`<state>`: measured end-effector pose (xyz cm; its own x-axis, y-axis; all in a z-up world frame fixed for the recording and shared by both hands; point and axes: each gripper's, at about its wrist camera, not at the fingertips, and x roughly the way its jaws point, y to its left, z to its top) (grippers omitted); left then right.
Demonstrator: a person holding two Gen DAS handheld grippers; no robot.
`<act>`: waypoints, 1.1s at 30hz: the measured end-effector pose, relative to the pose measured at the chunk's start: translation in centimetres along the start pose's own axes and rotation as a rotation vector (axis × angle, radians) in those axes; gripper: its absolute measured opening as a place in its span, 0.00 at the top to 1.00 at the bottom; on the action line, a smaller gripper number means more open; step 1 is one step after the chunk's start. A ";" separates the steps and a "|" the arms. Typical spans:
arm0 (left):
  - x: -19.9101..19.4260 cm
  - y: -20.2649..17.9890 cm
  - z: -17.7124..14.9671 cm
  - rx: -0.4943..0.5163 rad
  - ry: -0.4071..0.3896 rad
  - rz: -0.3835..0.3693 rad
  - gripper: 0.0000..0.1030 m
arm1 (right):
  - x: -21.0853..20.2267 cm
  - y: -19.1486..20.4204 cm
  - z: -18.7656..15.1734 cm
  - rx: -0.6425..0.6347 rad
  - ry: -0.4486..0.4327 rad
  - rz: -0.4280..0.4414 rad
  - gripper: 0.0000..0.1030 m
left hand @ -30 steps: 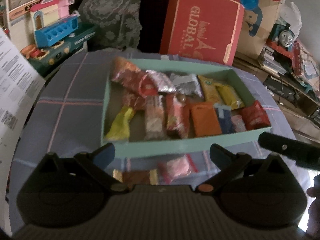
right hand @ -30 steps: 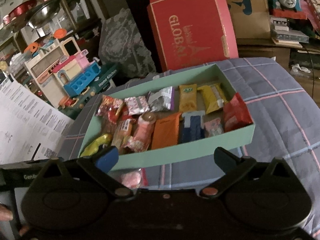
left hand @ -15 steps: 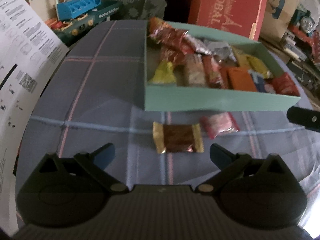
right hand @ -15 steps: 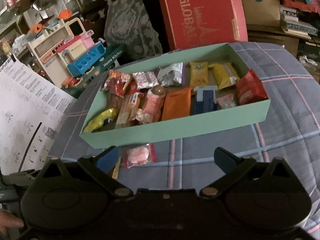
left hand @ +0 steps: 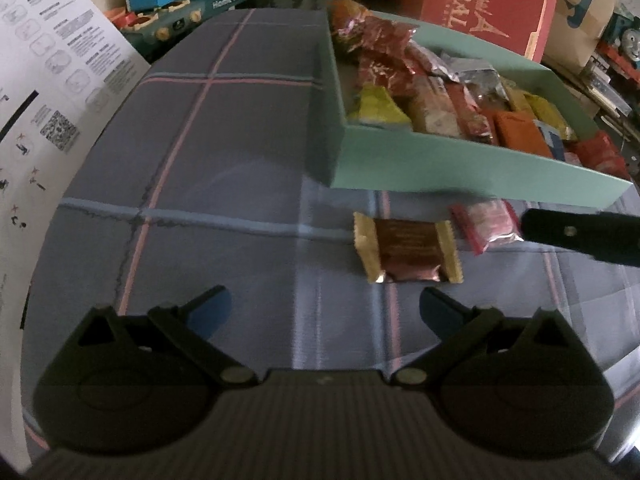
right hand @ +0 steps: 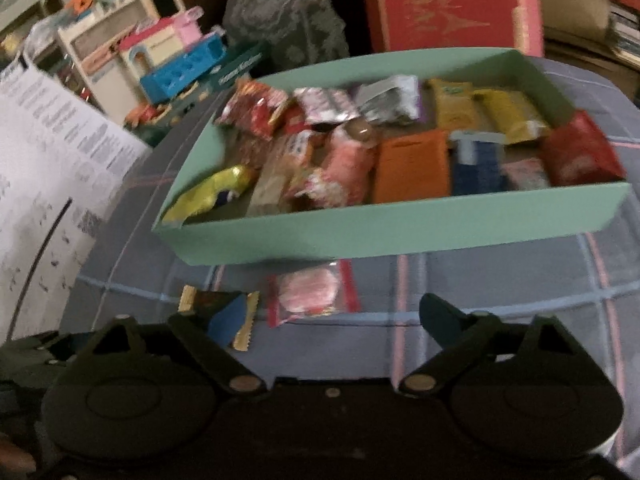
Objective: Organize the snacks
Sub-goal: 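Grasp the pink wrapped candy with the right gripper while the left grasps the brown-gold wafer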
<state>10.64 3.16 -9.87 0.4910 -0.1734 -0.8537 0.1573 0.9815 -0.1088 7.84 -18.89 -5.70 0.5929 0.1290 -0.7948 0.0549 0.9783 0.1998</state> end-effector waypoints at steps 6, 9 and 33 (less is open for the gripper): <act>0.3 1.1 -0.1 -0.008 -0.002 0.004 0.00 | 2.8 2.5 0.1 -0.088 0.029 -0.015 0.28; 0.3 1.2 0.0 -0.007 -0.005 -0.003 0.00 | 3.7 3.2 -0.1 -0.111 0.047 -0.017 0.37; 2.4 -5.7 1.3 0.153 -0.058 -0.031 0.25 | 0.9 -2.8 -2.1 0.008 0.011 -0.027 0.58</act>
<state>12.04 -3.00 -10.68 0.5321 -0.2118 -0.8197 0.2992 0.9528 -0.0519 6.52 -21.19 -8.12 0.5823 0.1044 -0.8063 0.0771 0.9801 0.1827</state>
